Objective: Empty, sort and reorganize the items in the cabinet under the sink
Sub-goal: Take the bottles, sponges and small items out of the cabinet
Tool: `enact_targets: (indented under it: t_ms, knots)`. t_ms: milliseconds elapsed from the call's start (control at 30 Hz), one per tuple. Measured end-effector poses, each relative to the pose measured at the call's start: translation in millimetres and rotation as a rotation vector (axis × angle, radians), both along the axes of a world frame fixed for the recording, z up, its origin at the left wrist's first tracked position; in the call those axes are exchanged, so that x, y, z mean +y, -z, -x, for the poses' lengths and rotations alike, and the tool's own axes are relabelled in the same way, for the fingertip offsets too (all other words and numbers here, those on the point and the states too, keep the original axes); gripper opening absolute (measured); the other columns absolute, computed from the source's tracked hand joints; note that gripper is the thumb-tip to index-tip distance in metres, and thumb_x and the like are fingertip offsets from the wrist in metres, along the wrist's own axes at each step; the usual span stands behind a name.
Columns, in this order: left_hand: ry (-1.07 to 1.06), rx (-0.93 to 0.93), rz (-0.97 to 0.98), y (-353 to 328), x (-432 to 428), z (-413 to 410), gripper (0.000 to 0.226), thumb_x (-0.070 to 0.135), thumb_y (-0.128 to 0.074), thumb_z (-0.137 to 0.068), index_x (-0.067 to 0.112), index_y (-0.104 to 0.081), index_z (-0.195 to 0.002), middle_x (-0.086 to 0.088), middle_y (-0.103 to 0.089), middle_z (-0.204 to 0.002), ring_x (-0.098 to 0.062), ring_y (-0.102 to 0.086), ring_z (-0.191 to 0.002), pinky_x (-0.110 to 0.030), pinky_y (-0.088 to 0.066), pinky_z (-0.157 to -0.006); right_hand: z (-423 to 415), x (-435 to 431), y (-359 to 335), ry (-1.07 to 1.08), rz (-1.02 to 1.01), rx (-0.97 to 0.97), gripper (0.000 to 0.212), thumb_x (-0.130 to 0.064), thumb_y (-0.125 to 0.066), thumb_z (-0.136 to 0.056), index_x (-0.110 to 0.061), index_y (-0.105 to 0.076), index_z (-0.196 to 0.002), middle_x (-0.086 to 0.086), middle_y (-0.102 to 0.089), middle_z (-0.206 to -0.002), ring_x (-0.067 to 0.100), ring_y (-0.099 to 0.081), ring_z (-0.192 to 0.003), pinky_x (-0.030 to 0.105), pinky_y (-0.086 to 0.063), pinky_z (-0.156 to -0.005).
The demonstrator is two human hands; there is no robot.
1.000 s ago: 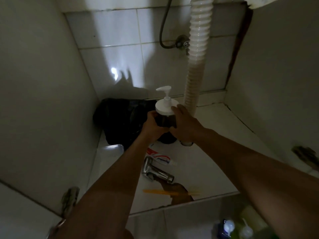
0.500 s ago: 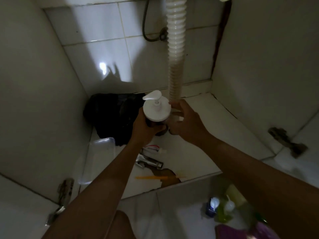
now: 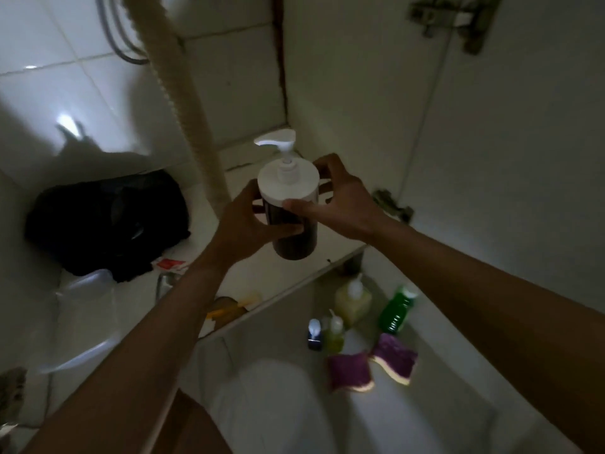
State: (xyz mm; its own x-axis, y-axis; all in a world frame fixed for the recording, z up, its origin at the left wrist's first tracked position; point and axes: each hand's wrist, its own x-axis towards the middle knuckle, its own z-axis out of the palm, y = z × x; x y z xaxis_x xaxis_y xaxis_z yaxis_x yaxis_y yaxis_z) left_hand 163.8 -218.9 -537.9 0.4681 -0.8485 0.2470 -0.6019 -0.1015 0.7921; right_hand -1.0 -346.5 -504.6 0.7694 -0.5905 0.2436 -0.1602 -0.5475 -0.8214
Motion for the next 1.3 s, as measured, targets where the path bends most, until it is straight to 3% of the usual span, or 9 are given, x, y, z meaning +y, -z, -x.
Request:
enact_targets:
  t_ms: [133, 233, 333, 433, 600, 767, 933, 1133, 1300]
  knots:
    - [0.199, 0.023, -0.148, 10, -34, 54, 0.101, 0.058, -0.09, -0.051, 0.035, -0.047, -0.139, 0.017, -0.058, -0.132, -0.003, -0.057, -0.113, -0.024, -0.053, -0.087, 71, -14, 18, 0.129, 0.094, 0.076, 0.073, -0.067, -0.078, -0.068, -0.025, -0.044, -0.117, -0.007, -0.06, -0.115, 0.004, -0.059, -0.092, 0.016, -0.047, -0.065]
    - [0.339, 0.103, -0.193, 36, -54, 103, 0.094, 0.046, -0.095, -0.051, 0.035, -0.053, -0.135, 0.018, -0.064, -0.124, -0.002, -0.062, -0.109, -0.032, -0.056, -0.091, 132, -16, 42, 0.225, 0.11, 0.156, 0.069, -0.076, -0.074, -0.064, -0.033, -0.042, -0.108, -0.014, -0.061, -0.107, 0.003, -0.06, -0.088, 0.022, -0.052, -0.067]
    - [0.469, 0.195, -0.256, 70, -61, 144, 0.096, 0.029, -0.097, -0.052, 0.033, -0.052, -0.137, 0.019, -0.065, -0.123, 0.0, -0.062, -0.11, -0.027, -0.055, -0.091, 181, -10, 72, 0.298, 0.091, 0.29, 0.073, -0.083, -0.07, -0.059, -0.031, -0.041, -0.101, -0.015, -0.061, -0.097, 0.006, -0.059, -0.081, 0.031, -0.052, -0.063]
    - [0.555, 0.255, -0.335, 107, -63, 182, 0.086, 0.023, -0.097, -0.052, 0.033, -0.057, -0.127, 0.02, -0.067, -0.116, 0.009, -0.061, -0.106, -0.014, -0.052, -0.087, 223, -1, 104, 0.341, 0.033, 0.407, 0.074, -0.083, -0.069, -0.059, -0.034, -0.038, -0.104, -0.014, -0.06, -0.099, 0.008, -0.06, -0.083, 0.028, -0.047, -0.06]
    - [0.636, 0.311, -0.427, 164, -73, 236, 0.079, 0.023, -0.096, -0.055, 0.031, -0.058, -0.125, 0.015, -0.069, -0.116, -0.002, -0.063, -0.109, -0.027, -0.052, -0.095, 271, 11, 156, 0.461, -0.122, 0.472, 0.08, -0.079, -0.074, -0.056, -0.035, -0.041, -0.114, -0.012, -0.062, -0.109, 0.014, -0.063, -0.094, 0.036, -0.056, -0.073]
    - [0.588, 0.274, -0.458, 193, -91, 267, 0.09, 0.018, -0.094, -0.059, 0.022, -0.043, -0.134, 0.019, -0.06, -0.113, 0.003, -0.056, -0.096, 0.005, -0.034, -0.079, 291, 16, 177, 0.546, -0.182, 0.511, 0.088, -0.069, -0.075, -0.065, -0.04, -0.033, -0.136, -0.008, -0.057, -0.126, 0.018, -0.059, -0.112, 0.033, -0.05, -0.086]
    - [0.534, 0.288, -0.465, 227, -104, 280, 0.092, 0.009, -0.093, -0.058, 0.017, -0.043, -0.134, 0.015, -0.062, -0.11, -0.001, -0.059, -0.096, 0.0, -0.038, -0.081, 293, 11, 194, 0.553, -0.272, 0.544, 0.089, -0.069, -0.071, -0.069, -0.042, -0.025, -0.141, -0.008, -0.052, -0.138, 0.025, -0.055, -0.122, 0.042, -0.049, -0.095]
    - [0.553, 0.333, -0.518, 240, -112, 281, 0.098, 0.013, -0.093, -0.059, 0.027, -0.04, -0.139, 0.007, -0.064, -0.123, -0.008, -0.061, -0.111, -0.012, -0.044, -0.088, 301, 11, 208, 0.595, -0.349, 0.546, 0.089, -0.062, -0.071, -0.076, -0.042, -0.022, -0.147, -0.007, -0.05, -0.144, 0.022, -0.053, -0.127, 0.034, -0.043, -0.097]
    - [0.563, 0.278, -0.523, 240, -114, 280, 0.094, 0.015, -0.091, -0.061, 0.025, -0.039, -0.139, 0.007, -0.065, -0.119, -0.009, -0.061, -0.104, -0.005, -0.043, -0.08, 293, 12, 201, 0.63, -0.377, 0.485, 0.087, -0.057, -0.075, -0.073, -0.039, -0.03, -0.146, -0.01, -0.052, -0.141, 0.019, -0.054, -0.126, 0.035, -0.045, -0.098]
